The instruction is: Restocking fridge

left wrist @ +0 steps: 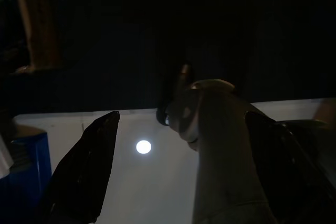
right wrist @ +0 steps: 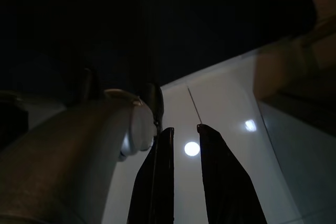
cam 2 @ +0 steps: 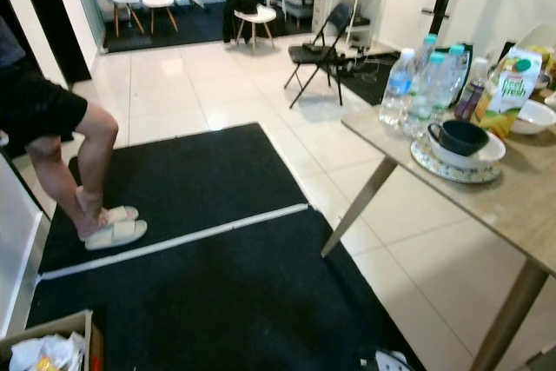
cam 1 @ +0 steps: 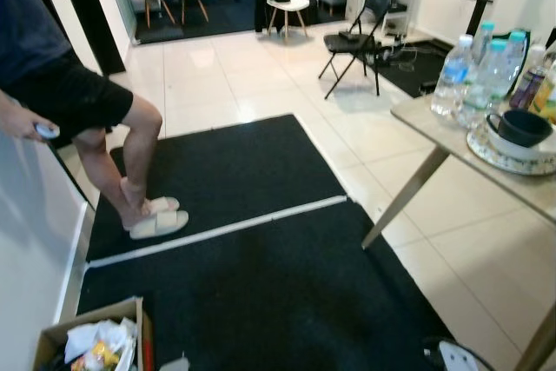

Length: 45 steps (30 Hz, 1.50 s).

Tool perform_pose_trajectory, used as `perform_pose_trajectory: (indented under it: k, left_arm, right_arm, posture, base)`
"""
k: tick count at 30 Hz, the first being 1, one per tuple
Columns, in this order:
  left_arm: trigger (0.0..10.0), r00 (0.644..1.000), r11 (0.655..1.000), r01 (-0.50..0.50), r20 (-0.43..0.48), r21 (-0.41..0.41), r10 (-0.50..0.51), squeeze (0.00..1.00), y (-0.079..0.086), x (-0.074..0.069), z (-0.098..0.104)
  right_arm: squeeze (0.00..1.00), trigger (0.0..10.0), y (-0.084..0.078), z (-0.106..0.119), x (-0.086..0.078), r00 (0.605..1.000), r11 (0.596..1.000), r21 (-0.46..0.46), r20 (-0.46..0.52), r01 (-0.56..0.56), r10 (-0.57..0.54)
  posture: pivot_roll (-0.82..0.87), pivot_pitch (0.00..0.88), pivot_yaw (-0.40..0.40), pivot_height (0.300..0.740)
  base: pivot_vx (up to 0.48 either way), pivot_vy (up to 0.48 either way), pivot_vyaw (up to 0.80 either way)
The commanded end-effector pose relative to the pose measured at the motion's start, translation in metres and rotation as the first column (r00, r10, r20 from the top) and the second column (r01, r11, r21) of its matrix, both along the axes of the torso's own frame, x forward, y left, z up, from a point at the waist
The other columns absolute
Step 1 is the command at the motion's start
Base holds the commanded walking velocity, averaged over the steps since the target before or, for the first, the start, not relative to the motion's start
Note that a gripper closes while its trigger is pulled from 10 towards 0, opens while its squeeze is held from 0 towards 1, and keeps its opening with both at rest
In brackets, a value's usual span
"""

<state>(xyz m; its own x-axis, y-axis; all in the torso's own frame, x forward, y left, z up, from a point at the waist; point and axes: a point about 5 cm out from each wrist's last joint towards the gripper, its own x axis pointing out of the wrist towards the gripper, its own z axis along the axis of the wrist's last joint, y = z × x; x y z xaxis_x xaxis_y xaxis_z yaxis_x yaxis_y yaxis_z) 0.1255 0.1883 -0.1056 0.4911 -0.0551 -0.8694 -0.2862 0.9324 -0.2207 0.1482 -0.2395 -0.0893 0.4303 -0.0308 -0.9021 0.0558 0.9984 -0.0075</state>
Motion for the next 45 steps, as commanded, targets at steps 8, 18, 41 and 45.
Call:
perform_pose_trajectory:
  k: [8,18,41,45]
  left_arm:
    - [10.0,1.0,1.0,0.005,0.0,-0.003,-0.005,0.0,-0.003,0.0,0.0]
    - [10.0,1.0,1.0,0.007,0.0,-0.006,-0.007,0.0,-0.003,0.001,0.0]
    - [10.0,1.0,1.0,0.017,-0.007,-0.009,-0.017,0.0,-0.006,-0.001,-0.001]
    - [10.0,1.0,1.0,0.017,-0.007,-0.01,-0.017,0.0,-0.006,-0.001,-0.001]
  right_arm:
    - [0.0,10.0,-0.013,0.0,-0.01,1.0,0.999,-0.032,-0.024,-0.016,0.015]
    - [0.0,10.0,-0.019,0.0,-0.016,0.999,0.999,-0.039,-0.033,-0.018,0.017]
    - [0.0,10.0,-0.002,-0.004,-0.011,0.998,0.999,-0.029,-0.055,-0.04,0.038]
    - [0.0,10.0,-0.003,-0.004,-0.012,0.997,0.999,-0.032,-0.06,-0.039,0.037]
  posture:
    - [-0.12,0.0,-0.01,0.74]
    - [-0.12,0.0,-0.014,0.74]
    - [-0.13,0.0,-0.013,0.74]
    - [-0.13,0.0,-0.013,0.74]
  base:
    - [0.458,0.0,0.0]
    - [0.429,0.0,0.0]
    - [0.39,0.0,-0.07]
    - [0.384,0.0,-0.75]
